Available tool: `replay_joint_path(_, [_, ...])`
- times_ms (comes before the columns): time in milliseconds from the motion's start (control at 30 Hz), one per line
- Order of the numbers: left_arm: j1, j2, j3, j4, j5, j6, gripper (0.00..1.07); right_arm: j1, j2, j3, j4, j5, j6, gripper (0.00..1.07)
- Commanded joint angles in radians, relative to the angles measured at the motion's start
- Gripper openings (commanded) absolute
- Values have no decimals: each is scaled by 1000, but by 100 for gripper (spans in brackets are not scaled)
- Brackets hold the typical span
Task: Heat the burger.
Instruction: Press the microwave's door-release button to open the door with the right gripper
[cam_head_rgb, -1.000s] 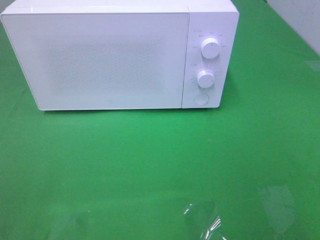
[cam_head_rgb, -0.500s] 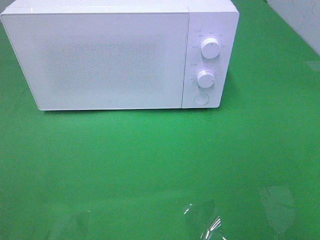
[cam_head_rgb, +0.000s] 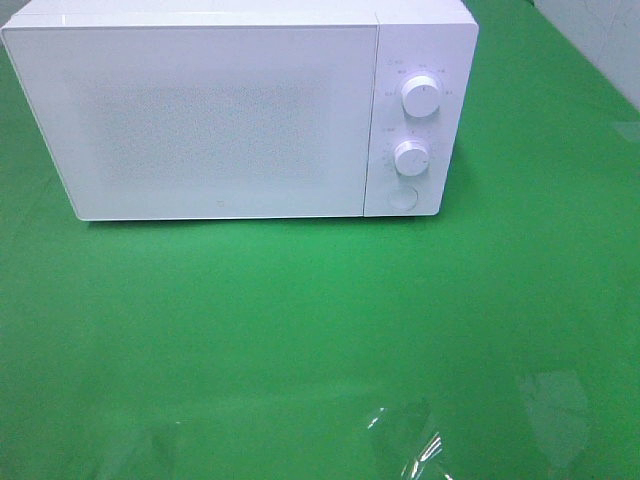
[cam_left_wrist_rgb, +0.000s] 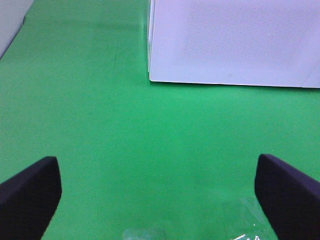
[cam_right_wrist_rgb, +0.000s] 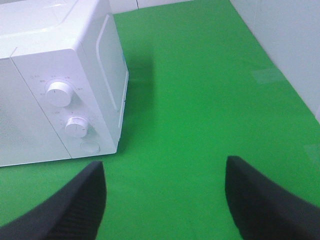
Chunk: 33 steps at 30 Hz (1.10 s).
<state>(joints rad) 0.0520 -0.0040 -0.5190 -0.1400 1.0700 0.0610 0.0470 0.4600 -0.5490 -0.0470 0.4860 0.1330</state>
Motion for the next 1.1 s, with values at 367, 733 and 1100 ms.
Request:
replay_joint_path(367, [1, -6, 3, -5, -1, 2, 97, -9, 269, -5, -2, -186, -13, 66])
replay_joint_path(733, [1, -6, 3, -5, -1, 2, 97, -9, 458, 130, -2, -684, -2, 66])
replay_joint_path(1100, [1, -6, 3, -5, -1, 2, 97, -8, 625, 244, 0, -1059, 0, 66])
